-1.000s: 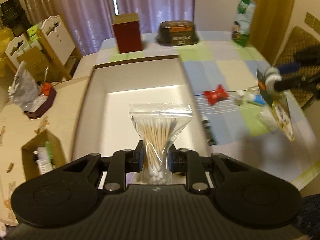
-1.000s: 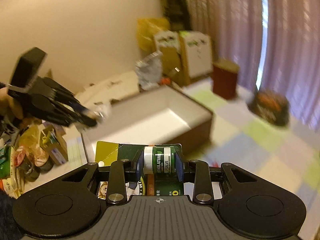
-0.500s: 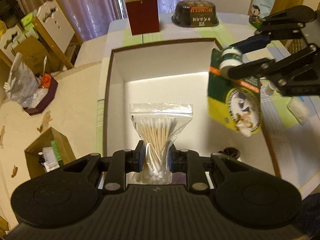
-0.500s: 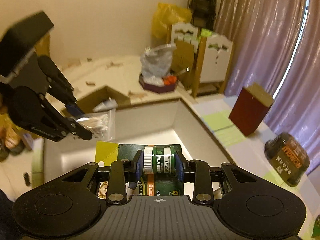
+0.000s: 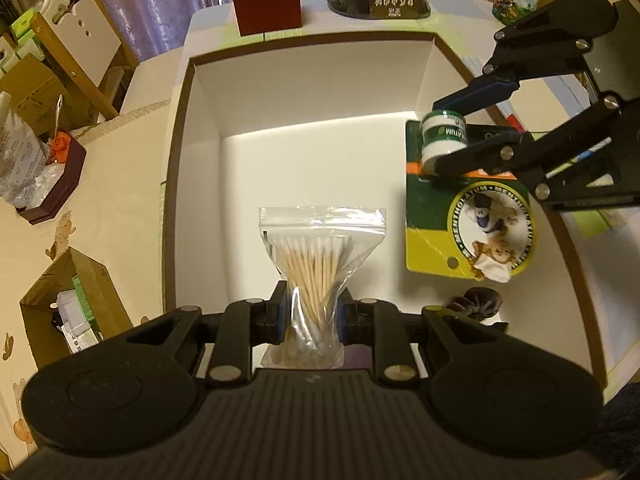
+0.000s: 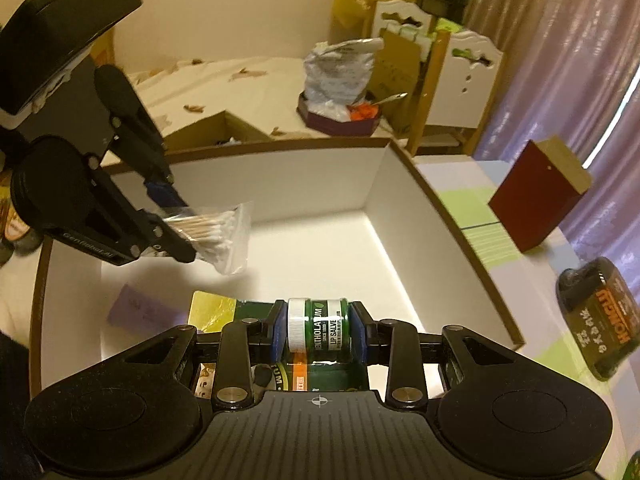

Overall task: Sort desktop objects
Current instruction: 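Carry the swab bag and green card pack over the shoebox and lower them, then open both tools to drop the swab bag and card pack into the shoebox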

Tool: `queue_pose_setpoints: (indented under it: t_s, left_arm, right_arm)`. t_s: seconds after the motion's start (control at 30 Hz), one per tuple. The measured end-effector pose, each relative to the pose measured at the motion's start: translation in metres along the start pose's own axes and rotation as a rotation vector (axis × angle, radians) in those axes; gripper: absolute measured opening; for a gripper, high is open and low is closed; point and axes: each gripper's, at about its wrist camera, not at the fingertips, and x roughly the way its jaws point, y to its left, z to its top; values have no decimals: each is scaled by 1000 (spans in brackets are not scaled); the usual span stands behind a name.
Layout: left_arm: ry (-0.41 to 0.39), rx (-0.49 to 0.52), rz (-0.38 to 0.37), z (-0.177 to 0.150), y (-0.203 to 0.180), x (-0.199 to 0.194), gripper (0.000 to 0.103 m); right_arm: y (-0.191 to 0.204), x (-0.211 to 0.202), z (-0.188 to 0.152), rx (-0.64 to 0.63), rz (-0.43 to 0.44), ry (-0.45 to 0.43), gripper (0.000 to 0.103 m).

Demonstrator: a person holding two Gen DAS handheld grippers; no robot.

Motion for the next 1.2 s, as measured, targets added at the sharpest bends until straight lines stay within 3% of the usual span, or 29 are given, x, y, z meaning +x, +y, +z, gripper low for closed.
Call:
queue_pose_setpoints:
  t_s: [0.47,0.83,0.9,0.93,0.97,1.07,1.2]
  left_arm:
    - [63,-39,-37,2,6,28,19]
    - [99,-46,-34,4,5,39,22]
    - [103,-48,-31,4,5,40,22]
    - [105,-50,-29,4,5,41,22]
    - [108,-52,-27,4,5,42,25]
    - [109,-57,-21,6,3,42,37]
    - [116,-46,-12,4,-1,42,45]
  right_arm:
    - [1,37,-3,-70,36,69,32]
    - [0,42,-7,-91,45,139,33]
    - [-2,42,-8,-82,45,144,43]
    - [-2,40,-8,-76,40,137,75]
    - [-2,38,-9,-73,32,117,88]
    - [2,31,-9,-69,49,103,88]
    - [4,31,-10,-78,56,119,88]
